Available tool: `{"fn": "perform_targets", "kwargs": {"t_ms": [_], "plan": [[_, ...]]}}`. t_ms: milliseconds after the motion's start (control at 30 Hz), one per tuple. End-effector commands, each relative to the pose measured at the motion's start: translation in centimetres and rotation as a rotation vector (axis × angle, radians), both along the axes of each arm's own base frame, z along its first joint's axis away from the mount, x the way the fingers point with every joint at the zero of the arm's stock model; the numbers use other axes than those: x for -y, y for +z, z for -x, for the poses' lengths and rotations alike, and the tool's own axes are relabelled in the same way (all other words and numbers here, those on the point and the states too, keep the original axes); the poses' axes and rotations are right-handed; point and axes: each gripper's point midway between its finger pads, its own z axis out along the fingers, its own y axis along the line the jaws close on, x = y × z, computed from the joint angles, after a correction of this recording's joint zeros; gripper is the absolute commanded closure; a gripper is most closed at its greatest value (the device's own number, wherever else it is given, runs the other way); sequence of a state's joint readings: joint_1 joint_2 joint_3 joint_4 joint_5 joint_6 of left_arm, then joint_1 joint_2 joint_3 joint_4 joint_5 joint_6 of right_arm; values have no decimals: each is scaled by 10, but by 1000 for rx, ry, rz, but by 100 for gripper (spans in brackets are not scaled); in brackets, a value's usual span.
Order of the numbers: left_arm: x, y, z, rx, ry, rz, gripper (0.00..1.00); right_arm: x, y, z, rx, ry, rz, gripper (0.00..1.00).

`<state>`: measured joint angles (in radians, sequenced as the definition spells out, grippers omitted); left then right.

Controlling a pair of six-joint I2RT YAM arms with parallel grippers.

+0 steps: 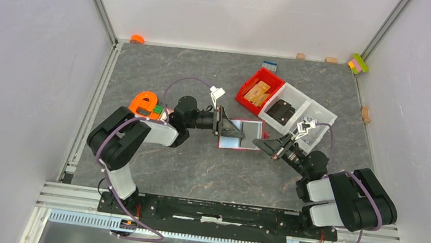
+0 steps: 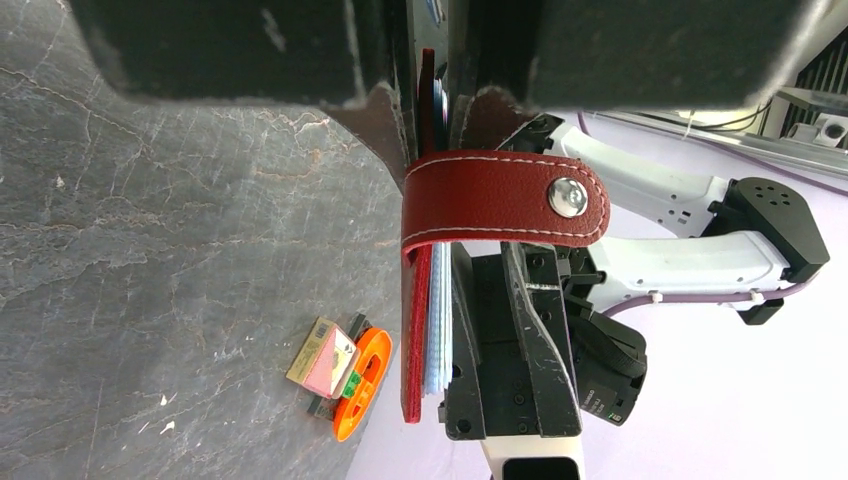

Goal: Take the credit cards out of the card holder
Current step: Remove the credit card from the card holder.

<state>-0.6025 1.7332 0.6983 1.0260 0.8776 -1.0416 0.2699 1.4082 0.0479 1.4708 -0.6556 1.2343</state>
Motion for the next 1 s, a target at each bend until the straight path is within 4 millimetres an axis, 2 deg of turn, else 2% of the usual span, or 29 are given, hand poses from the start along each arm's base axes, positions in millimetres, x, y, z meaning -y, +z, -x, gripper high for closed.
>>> {"fn": "perform_targets", "kwargs": {"t_ms": [0, 133, 367, 500, 567, 700, 800, 967], "plan": [[11, 4, 5, 22, -68, 10, 66, 0, 60, 13, 304, 23, -86, 95], [8, -1, 0, 34, -22, -30, 64, 0, 62, 13, 313, 23, -88, 95], [-11, -26, -19, 86, 146, -258, 55, 1, 56, 9, 319, 1, -41, 95], [-7, -28, -17, 65, 122, -245, 53, 1, 56, 9, 321, -1, -38, 95], [0, -21, -12, 53, 71, -183, 53, 0, 56, 9, 318, 5, -43, 95], [10, -2, 1, 15, -32, -24, 66, -1, 57, 11, 313, 17, -58, 95], [10, 6, 4, 13, -57, 26, 77, -2, 56, 10, 309, 20, -58, 96], [9, 16, 8, 44, -63, 43, 76, -3, 53, 9, 303, 20, -48, 96]]}}
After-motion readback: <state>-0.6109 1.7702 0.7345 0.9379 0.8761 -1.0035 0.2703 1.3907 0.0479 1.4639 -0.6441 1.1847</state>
